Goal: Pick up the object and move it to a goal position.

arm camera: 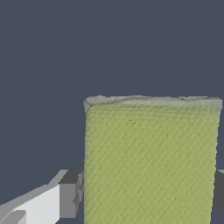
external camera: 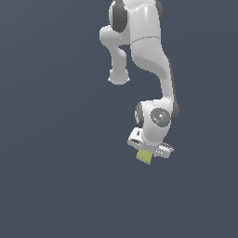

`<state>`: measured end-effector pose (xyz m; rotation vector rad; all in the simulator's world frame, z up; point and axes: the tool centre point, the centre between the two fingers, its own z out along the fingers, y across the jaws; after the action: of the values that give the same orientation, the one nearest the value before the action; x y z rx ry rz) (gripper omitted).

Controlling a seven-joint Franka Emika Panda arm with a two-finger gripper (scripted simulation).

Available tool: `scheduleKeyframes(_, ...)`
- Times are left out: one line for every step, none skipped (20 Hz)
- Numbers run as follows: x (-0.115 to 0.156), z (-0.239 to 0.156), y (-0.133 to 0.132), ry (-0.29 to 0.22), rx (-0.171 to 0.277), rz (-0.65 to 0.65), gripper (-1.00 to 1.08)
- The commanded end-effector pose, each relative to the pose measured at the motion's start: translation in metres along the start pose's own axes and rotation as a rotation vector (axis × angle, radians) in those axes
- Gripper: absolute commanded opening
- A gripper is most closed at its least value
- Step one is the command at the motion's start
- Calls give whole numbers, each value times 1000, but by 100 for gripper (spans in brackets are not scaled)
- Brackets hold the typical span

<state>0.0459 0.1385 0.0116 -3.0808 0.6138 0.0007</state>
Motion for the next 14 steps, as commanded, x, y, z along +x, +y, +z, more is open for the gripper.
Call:
scheduleKeyframes(7, -1, -14, 1, 1, 0, -100)
scheduleKeyframes(9, -1, -19, 1, 1, 0, -100)
scheduleKeyframes(11, -1, -24, 1, 1, 0, -100)
scheduleKeyframes(13, -1, -29, 1, 1, 0, -100)
scheduleKeyframes(16, -1, -34, 1, 1, 0, -100)
scheduleKeyframes(18, -1, -39, 1, 0, 1, -100)
scheduleKeyframes(20, -1, -43, 1, 0, 1, -100)
scheduleKeyframes(22, -1, -48, 1, 0, 1, -100)
scheduleKeyframes(24, -1, -52, 1, 0, 1, -100)
scheduleKeyframes(26, -1, -56, 1, 0, 1, -100)
scheduleKeyframes(28, -1, -60, 1, 0, 1, -100)
scheduleKeyframes(30, -1, -64, 1, 0, 1, -100)
scheduleKeyframes(31, -1, -68, 1, 0, 1, -100)
scheduleKeyframes(33, -1, -72, 1, 0, 1, -100)
